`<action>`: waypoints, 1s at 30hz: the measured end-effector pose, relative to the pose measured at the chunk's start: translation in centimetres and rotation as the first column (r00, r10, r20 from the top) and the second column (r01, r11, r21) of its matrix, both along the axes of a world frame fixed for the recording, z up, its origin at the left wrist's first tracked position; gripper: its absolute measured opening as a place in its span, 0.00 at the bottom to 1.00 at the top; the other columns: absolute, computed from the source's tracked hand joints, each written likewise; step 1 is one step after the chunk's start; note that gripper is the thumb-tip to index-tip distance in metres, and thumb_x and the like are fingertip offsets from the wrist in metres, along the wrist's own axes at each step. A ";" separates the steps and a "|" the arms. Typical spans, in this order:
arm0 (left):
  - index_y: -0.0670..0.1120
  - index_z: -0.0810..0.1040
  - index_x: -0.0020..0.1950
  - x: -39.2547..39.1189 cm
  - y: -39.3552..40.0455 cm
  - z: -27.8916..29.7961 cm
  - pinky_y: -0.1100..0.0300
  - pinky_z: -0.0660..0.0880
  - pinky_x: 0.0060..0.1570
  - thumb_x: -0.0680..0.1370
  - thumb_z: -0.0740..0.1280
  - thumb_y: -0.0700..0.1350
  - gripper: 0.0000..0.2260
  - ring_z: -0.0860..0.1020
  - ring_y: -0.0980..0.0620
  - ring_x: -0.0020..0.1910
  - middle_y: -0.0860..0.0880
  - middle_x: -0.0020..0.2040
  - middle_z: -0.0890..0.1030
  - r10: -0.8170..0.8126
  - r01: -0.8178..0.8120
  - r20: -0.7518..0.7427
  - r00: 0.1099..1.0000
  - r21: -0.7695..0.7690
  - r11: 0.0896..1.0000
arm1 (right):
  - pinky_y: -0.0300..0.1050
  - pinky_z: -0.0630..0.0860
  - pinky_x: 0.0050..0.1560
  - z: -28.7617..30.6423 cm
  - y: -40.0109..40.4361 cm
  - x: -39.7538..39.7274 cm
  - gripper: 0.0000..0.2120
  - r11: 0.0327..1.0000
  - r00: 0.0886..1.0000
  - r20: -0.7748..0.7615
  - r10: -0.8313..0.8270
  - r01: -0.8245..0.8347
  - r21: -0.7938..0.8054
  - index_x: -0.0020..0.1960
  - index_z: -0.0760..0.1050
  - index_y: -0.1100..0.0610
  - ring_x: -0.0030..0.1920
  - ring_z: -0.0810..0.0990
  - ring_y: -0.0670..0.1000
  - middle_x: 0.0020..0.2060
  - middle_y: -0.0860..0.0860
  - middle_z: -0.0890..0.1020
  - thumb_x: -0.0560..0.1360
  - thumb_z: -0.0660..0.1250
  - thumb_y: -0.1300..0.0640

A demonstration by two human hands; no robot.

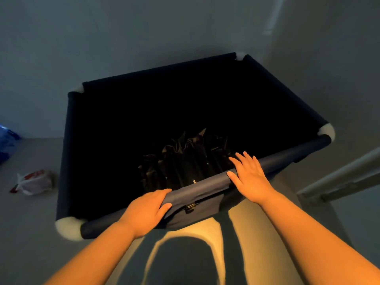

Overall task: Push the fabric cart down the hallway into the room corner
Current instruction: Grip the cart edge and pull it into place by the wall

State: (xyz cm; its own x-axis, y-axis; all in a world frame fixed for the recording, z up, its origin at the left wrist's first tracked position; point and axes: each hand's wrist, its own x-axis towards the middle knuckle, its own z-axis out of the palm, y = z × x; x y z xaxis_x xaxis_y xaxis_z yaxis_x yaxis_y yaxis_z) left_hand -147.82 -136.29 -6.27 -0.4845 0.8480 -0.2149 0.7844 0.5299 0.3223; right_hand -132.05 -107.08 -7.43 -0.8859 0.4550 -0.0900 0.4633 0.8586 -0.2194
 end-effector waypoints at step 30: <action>0.50 0.53 0.75 8.6 25.4 -2.4 0.63 0.49 0.69 0.80 0.54 0.53 0.24 0.56 0.54 0.73 0.52 0.74 0.61 -0.193 0.165 0.080 0.978 0.271 0.948 | 0.55 0.40 0.75 0.2 13.0 2.2 0.28 0.807 0.808 -0.025 -0.589 0.586 -0.072 0.75 0.41 0.60 0.74 0.34 0.60 0.76 0.61 0.42 0.81 0.47 0.50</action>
State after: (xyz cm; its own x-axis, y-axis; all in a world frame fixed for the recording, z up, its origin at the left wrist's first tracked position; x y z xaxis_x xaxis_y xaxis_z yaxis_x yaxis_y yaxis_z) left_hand -139.25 -110.89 -8.67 -0.3062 0.9518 -0.0147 0.8133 0.2696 0.5156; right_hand -129.85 -94.07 -7.22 -0.4549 0.8849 -0.1001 0.8637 0.4109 -0.2920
